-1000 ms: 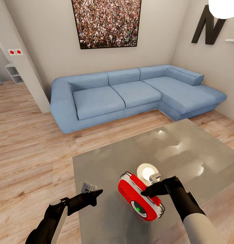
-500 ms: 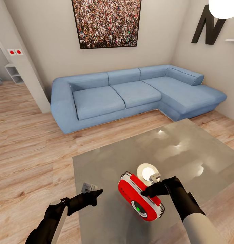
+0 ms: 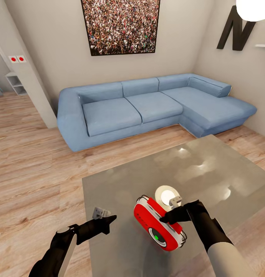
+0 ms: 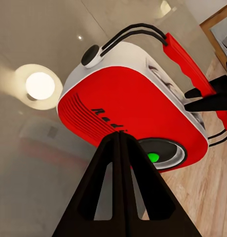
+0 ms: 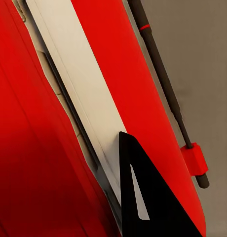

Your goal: Turn on the radio receiver that's on the table in the living room.

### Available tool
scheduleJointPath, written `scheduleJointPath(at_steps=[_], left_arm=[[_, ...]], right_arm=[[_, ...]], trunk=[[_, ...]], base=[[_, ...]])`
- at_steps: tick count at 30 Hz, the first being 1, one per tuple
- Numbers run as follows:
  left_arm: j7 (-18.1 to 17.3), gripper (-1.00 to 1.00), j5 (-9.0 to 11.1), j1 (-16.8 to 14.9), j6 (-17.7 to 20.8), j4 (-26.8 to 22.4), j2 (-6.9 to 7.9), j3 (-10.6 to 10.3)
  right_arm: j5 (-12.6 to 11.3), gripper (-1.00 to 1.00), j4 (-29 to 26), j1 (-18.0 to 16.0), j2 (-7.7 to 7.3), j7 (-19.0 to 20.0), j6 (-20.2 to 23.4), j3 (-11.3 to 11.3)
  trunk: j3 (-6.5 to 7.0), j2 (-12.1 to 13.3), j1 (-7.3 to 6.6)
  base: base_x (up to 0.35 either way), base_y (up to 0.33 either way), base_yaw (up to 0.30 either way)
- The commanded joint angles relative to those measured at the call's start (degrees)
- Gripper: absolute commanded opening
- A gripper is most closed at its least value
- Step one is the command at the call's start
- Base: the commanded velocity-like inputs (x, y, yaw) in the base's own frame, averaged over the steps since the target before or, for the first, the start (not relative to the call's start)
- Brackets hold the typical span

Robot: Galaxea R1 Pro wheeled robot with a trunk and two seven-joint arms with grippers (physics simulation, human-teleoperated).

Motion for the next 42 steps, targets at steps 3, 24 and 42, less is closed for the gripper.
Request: scheduleJointPath(at_steps=[3, 24, 42], left_arm=[[0.00, -1.00, -0.02, 0.00, 0.01, 0.00, -0.04, 0.01], [0.00, -1.00, -0.02, 0.00, 0.00, 0.00, -0.07, -0.07], [0.00, -1.00, -0.01, 0.00, -0.02, 0.00, -0.08, -0.07]], right_arm=[[-0.28, -1.00, -0.01, -0.01, 0.00, -0.01, 0.09, -0.03], [-0.43, -1.00, 1.05, -0.01, 0.09, -2.12, -2.73, 0.03], [-2.02, -1.00, 1.13, -0.01, 0.09, -6.64, -4.38, -0.04]], trunk=[[0.00, 0.00, 0.00], [0.00, 0.00, 0.00], [0.00, 0.00, 0.00]], base=[[0.000, 0.000, 0.000], [0.000, 0.000, 0.000], [0.000, 0.000, 0.000]])
